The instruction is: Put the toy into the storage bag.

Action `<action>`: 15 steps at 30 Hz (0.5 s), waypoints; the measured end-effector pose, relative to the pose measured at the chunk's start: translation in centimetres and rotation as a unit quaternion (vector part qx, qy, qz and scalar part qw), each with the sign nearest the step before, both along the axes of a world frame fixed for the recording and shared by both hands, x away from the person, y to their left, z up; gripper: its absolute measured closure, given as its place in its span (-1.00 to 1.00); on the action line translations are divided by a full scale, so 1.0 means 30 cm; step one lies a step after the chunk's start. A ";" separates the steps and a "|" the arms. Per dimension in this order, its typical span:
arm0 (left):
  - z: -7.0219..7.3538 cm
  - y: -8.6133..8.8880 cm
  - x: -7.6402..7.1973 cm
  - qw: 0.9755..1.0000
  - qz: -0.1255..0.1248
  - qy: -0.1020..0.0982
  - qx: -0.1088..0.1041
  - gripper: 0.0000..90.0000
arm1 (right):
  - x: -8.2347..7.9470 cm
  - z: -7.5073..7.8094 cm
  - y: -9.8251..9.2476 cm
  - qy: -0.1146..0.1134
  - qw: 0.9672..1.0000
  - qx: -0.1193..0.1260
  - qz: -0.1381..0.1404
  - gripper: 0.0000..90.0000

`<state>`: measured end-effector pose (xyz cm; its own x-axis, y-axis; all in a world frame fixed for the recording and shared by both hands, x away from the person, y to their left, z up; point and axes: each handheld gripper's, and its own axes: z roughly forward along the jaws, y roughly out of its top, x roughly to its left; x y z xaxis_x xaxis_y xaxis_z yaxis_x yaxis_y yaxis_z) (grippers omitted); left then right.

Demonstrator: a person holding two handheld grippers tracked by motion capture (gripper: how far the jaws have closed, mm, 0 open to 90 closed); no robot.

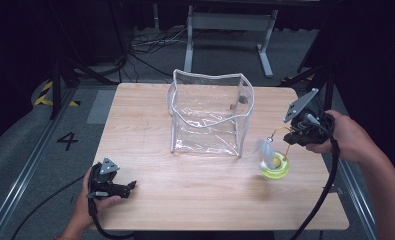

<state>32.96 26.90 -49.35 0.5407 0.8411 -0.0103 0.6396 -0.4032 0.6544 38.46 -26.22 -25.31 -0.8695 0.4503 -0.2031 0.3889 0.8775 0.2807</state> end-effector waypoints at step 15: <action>0.000 -0.001 -0.001 1.000 0.001 0.002 -0.002 -0.98 | 0.066 0.115 -0.050 -0.034 0.999 0.015 -0.039 0.95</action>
<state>32.92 26.88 -49.35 0.5385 0.8425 -0.0152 0.6432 -0.3993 0.6533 40.45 -27.72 -21.87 -0.8167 0.5220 -0.2459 0.4343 0.8368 0.3335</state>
